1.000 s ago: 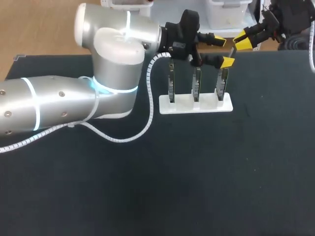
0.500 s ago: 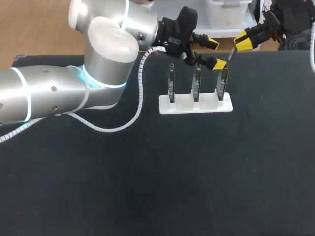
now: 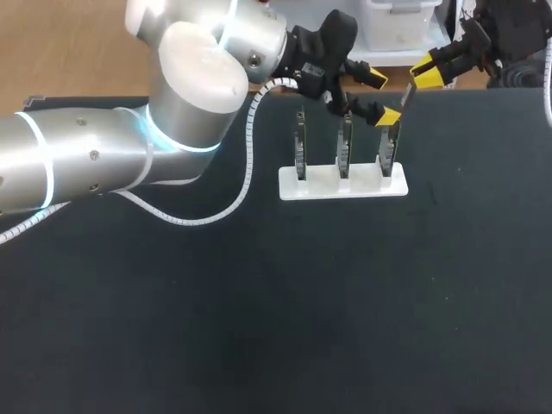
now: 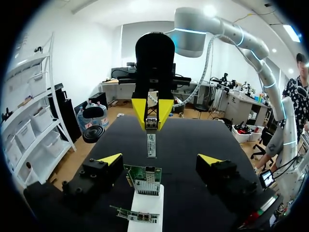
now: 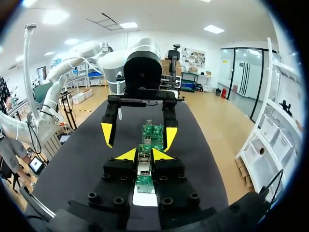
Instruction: Pick up the optical module with the left hand, and insert it into the network port with the right hand.
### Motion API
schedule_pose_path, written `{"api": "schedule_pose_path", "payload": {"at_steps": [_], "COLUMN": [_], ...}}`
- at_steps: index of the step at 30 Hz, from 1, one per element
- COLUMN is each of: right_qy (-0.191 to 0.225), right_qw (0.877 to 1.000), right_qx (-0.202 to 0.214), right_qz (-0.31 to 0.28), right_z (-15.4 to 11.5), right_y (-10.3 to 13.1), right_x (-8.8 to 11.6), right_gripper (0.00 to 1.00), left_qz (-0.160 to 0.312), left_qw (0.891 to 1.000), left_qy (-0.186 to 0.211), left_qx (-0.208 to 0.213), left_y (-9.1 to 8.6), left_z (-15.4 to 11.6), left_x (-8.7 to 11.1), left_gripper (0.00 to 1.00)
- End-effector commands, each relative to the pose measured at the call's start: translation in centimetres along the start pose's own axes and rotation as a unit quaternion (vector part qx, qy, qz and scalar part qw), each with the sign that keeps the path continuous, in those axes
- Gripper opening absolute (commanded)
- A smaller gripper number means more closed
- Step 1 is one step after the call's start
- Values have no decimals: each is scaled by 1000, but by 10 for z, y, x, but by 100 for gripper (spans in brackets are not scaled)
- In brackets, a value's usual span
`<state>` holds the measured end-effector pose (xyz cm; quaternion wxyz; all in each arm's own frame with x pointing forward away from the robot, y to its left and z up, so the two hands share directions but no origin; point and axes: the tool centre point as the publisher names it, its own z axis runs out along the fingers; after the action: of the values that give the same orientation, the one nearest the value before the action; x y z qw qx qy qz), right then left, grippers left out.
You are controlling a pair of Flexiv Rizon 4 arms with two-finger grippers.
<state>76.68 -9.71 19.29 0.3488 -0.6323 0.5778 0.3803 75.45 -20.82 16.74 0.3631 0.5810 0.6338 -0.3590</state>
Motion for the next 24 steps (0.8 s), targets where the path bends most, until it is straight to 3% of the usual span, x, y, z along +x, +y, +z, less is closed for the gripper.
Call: {"api": "schedule_pose_path", "payload": {"at_steps": [1,7,24], "right_qy": [2,-6,34], "right_qw": [1000,1000,999], "right_qx": [2,2,4], "right_qz": [-1,2,5], "right_z": [-1,-1,10], "right_y": [2,3,5], "right_x": [-1,-2,-5], "right_gripper": [0,0,0], "left_qz": [-1,-1,-1], "left_qw": [1000,1000,1000], "left_qy": [5,4,4], "left_qx": [2,-6,-6], "left_y": [3,2,2], "left_z": [1,0,0], "left_x": [0,1,1], "left_gripper": [100,100,100]}}
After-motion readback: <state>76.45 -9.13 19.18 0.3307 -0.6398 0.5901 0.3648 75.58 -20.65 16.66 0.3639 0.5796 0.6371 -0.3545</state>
